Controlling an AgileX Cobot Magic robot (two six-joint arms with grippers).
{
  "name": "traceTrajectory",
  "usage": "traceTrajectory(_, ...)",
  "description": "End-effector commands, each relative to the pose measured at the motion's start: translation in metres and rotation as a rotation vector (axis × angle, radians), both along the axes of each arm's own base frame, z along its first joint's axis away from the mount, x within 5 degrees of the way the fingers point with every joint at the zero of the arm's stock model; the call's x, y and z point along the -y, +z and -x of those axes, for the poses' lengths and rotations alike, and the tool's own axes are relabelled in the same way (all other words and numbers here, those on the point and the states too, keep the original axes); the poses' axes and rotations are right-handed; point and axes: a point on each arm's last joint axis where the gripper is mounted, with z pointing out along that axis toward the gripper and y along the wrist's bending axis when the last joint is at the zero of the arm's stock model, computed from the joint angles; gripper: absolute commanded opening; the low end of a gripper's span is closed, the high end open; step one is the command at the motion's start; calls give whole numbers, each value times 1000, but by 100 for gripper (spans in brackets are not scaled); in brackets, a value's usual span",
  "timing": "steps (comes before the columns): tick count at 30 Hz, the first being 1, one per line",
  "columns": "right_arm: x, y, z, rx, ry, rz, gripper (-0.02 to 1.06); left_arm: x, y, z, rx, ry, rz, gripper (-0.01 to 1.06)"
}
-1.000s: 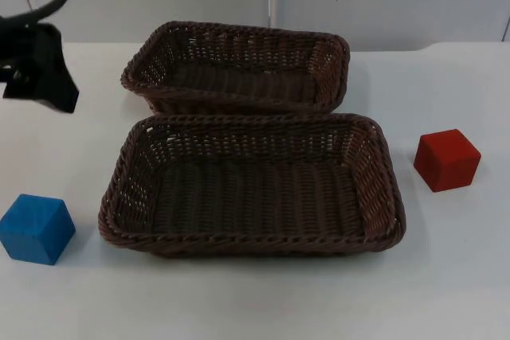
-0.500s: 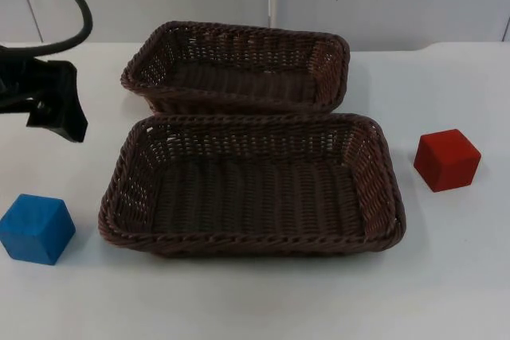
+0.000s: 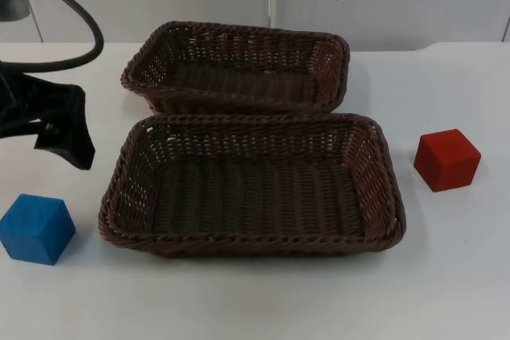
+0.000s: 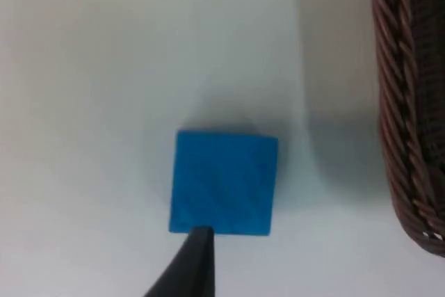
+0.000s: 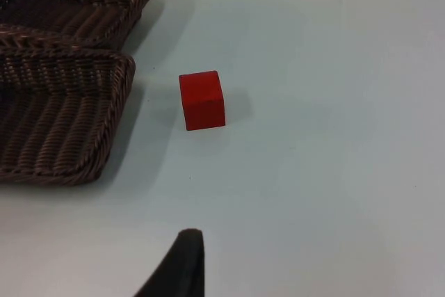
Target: Pick up one cube with the left hand and place it into the upper basket. Pick up one cube with the right hand and place it into the lower basket.
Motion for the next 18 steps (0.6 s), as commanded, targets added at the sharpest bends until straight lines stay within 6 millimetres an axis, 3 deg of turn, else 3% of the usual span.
traceTrajectory(1,0,0,0,4,-2,7,105,11,3,4,0,-3,26,98)
traceTrajectory(7,0,0,0,4,-2,7,105,16,-6,2,12,14,34,98)
traceTrajectory(11,0,0,0,4,-2,7,105,14,-20,-2,12,46,14,98)
traceTrajectory(18,0,0,0,4,-2,7,105,7,-27,-7,29,96,-56,98)
